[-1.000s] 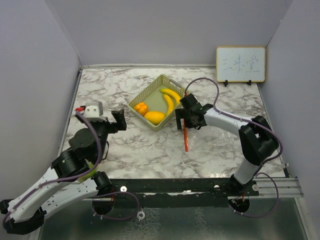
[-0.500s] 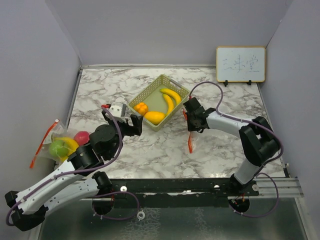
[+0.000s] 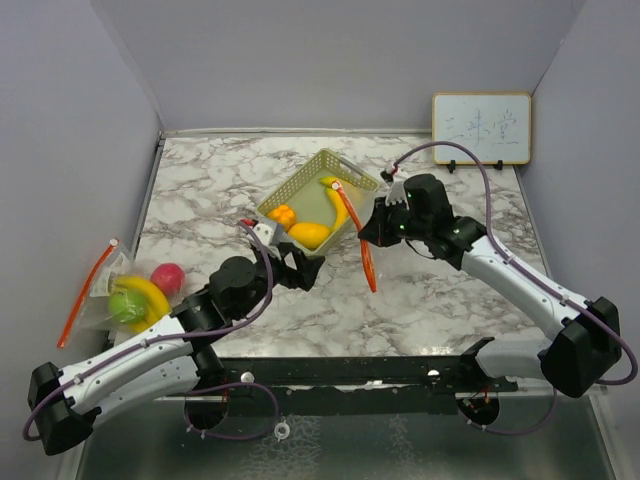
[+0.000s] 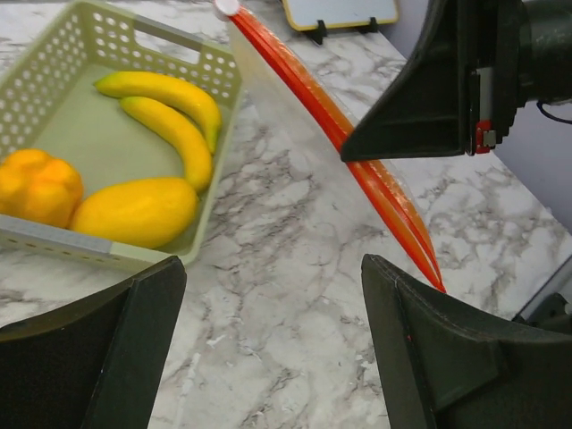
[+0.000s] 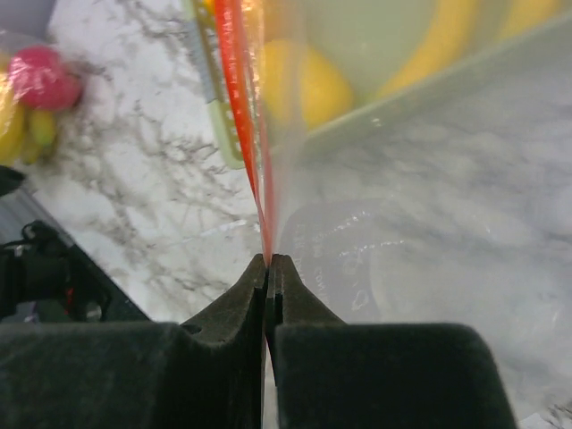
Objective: Place the food in the zip-top bag and seal the zipper
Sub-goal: Pick up the zipper food storage bag at the center of the board, then open the zipper of the food storage bag.
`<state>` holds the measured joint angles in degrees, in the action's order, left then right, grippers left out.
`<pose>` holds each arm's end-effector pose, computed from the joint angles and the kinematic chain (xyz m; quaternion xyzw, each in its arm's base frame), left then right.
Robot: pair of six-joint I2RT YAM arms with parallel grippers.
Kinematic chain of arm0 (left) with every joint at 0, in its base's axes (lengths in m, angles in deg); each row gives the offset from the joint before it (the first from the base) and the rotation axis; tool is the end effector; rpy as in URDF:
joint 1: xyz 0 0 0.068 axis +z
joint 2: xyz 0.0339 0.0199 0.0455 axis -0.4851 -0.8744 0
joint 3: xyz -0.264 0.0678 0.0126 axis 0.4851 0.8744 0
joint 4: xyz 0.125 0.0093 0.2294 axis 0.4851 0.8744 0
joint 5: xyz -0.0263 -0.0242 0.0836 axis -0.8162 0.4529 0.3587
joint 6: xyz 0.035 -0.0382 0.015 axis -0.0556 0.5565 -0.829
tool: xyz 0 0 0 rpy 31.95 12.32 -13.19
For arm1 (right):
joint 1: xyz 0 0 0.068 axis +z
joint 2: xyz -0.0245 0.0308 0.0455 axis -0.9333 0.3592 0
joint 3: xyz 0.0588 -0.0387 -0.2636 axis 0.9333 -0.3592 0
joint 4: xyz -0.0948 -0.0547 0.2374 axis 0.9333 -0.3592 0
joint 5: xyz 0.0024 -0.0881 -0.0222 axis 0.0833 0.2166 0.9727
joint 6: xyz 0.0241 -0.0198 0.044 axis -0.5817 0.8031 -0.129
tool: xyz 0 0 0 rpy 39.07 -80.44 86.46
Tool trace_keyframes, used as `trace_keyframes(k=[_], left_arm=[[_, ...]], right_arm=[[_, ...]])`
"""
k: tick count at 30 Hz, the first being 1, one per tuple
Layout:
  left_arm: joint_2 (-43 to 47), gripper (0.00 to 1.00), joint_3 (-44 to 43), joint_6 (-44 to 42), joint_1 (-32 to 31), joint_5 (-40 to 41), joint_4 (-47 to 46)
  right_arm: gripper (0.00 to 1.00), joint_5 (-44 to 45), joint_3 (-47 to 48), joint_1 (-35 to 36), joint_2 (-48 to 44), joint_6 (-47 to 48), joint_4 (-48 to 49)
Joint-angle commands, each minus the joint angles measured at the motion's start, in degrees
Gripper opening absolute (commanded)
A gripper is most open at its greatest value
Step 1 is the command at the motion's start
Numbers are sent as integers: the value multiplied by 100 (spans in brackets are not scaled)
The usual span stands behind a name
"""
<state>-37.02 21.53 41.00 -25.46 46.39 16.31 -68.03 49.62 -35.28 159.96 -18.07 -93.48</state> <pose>0.1107 -0.1354 0.3016 0.0887 0.7352 -0.3205 0.5906 0.2310 0.1627 0.2977 -0.1265 0.8833 0.2914 0.3448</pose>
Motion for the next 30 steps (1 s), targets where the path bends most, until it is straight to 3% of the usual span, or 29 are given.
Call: trace_keyframes(k=[1,10,17,23,30], left_arm=[[-293,83,315,313,12,-1137,-1609],[-859,80,743,883,16,-1977,-3174],[-1439,60,682,1128,16,-2494,-3752],[-1640,50,591,1158,16,-2575,-3885],[-1767,52,587,1237,12,-2530,-4092]], right_arm=[[2,-1301,-80,-10,-252,45,426],[2,-2001,-125,-12,-472,-220,856],[2,-2219,-161,-10,-466,-413,1124],[2,-2342,-131,-10,-514,-498,1213],[2,-2483,-98,-10,-546,-526,1229]])
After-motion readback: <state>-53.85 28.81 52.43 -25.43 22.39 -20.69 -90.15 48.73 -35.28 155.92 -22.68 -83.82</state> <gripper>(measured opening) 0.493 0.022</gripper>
